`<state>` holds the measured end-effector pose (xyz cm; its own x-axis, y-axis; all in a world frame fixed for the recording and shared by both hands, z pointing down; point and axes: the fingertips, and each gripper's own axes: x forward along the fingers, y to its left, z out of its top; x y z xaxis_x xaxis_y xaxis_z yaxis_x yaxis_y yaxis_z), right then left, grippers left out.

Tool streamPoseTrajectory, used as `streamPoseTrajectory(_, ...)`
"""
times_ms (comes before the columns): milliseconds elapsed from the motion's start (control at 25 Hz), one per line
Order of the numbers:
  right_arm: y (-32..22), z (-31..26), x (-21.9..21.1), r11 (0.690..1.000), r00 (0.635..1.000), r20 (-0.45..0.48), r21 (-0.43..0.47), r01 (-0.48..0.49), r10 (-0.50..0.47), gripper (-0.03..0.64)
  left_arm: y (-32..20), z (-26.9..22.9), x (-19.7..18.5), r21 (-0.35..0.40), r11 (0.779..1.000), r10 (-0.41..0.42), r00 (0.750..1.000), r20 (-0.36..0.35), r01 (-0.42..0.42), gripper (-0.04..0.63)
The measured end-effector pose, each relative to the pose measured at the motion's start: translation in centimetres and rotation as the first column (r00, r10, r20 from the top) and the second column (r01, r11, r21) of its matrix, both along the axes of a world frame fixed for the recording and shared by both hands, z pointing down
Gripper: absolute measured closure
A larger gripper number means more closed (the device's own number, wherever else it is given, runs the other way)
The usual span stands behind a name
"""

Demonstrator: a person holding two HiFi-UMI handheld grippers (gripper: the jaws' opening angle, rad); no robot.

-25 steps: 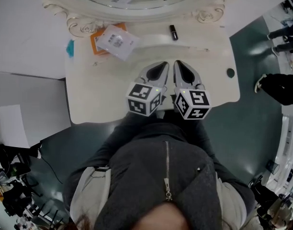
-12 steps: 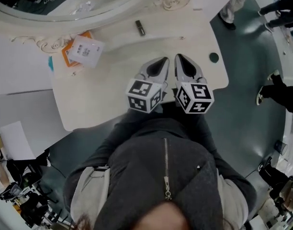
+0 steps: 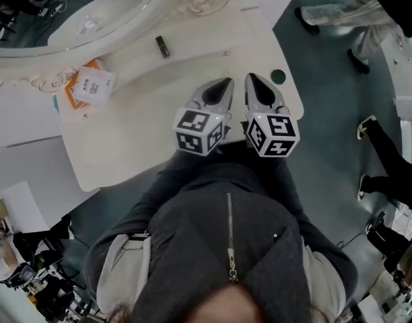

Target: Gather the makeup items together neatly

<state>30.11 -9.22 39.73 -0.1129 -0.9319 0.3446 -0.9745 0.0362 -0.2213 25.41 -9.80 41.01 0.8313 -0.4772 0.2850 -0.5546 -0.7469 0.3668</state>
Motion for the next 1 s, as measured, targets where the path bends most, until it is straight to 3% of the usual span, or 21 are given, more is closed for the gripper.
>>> streamPoseTrajectory(680,1.2,3.2,9.6,0.998,0.999,-0.046,-0.07,0.001,-0.005,0.612,0.9,2.9,8.9,-0.033,0.999,-0.017,1.0,0.024,0.017,0.586)
streamPoseTrajectory(1000,1.6,5.8,12.2,0.989,0.998,-0.049,-0.142,0.036,-0.043,0.514,0.7,4.6,10.9,-0.057,0.996,-0.073,0.996,0.043,0.076,0.586)
